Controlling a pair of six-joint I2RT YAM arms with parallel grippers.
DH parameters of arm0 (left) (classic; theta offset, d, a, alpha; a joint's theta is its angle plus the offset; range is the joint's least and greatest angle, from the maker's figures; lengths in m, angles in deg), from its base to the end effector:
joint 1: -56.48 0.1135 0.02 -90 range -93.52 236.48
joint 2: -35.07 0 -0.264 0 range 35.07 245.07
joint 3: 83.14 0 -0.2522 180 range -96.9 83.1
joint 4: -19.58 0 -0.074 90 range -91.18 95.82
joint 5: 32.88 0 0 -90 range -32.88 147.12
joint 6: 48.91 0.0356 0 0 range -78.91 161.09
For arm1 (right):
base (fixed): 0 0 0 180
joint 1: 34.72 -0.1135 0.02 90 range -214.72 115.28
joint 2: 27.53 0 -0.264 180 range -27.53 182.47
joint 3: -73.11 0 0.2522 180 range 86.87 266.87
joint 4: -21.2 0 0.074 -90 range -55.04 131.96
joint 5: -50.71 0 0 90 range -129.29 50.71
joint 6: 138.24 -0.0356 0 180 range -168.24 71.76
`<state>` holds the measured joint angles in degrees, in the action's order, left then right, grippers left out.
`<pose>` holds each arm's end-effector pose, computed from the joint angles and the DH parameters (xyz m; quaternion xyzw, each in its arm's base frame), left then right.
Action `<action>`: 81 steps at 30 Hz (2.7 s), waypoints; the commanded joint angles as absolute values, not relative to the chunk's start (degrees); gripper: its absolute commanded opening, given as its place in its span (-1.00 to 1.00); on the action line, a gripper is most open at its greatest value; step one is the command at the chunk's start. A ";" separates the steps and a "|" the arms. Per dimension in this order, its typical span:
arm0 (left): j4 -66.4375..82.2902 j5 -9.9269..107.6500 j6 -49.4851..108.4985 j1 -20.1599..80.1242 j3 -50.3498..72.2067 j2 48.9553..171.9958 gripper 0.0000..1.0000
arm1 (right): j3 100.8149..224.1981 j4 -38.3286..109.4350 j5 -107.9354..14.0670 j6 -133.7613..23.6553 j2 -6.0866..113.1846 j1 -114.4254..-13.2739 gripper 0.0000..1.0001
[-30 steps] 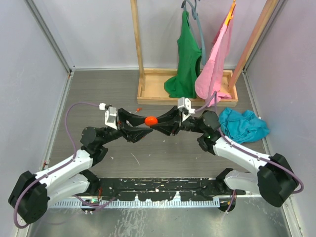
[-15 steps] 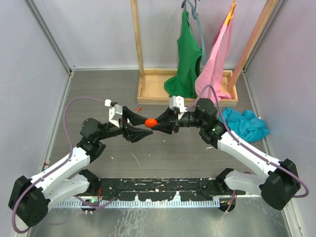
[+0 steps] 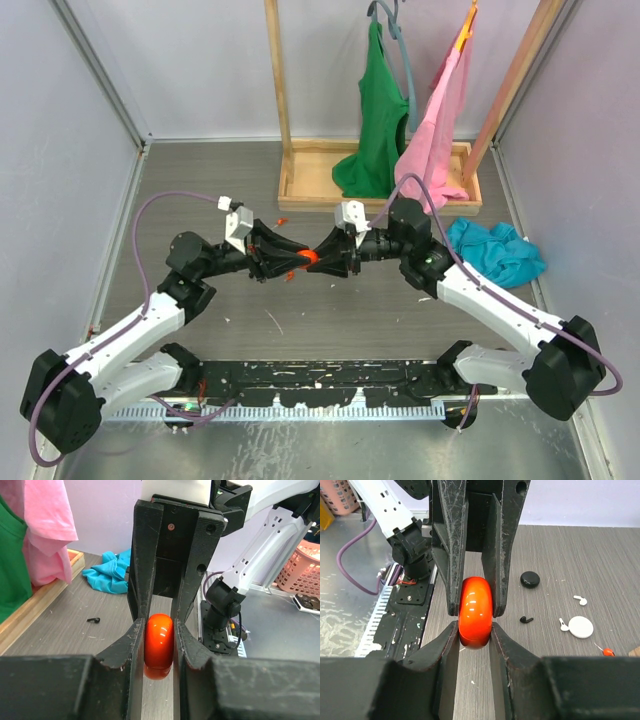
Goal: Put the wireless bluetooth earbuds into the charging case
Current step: Pick up the charging case at the center of the board, then open the charging case.
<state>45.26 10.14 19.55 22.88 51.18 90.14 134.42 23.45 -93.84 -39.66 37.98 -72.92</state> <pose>0.1622 -0.1390 0.3164 0.3750 0.5135 -0.5516 0.5399 0.1834 0.1812 0.3246 -0.5434 0.4872 0.4818 0.4851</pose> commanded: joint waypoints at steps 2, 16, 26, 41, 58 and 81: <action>49.58 9.37 18.41 22.91 50.14 89.60 -0.97 | 131.80 10.39 -92.85 -45.18 36.35 -73.18 -0.22; 58.00 14.55 15.58 22.91 53.87 88.85 -0.99 | 123.23 -15.19 -88.59 -63.25 38.38 -73.28 -0.03; 63.79 16.29 13.13 22.91 55.14 89.84 -1.00 | 121.23 -24.89 -87.66 -70.09 41.59 -73.36 -0.10; 64.98 15.29 11.84 22.73 55.42 91.60 -0.96 | 120.58 -29.19 -88.66 -72.33 43.03 -74.01 -0.76; 47.86 20.24 17.68 22.78 54.64 86.44 0.18 | 119.74 -17.79 -88.07 -62.76 38.01 -74.02 -0.98; 37.85 31.17 17.98 22.86 50.60 84.64 0.33 | 119.22 -12.27 -90.10 -59.39 36.46 -74.09 -0.98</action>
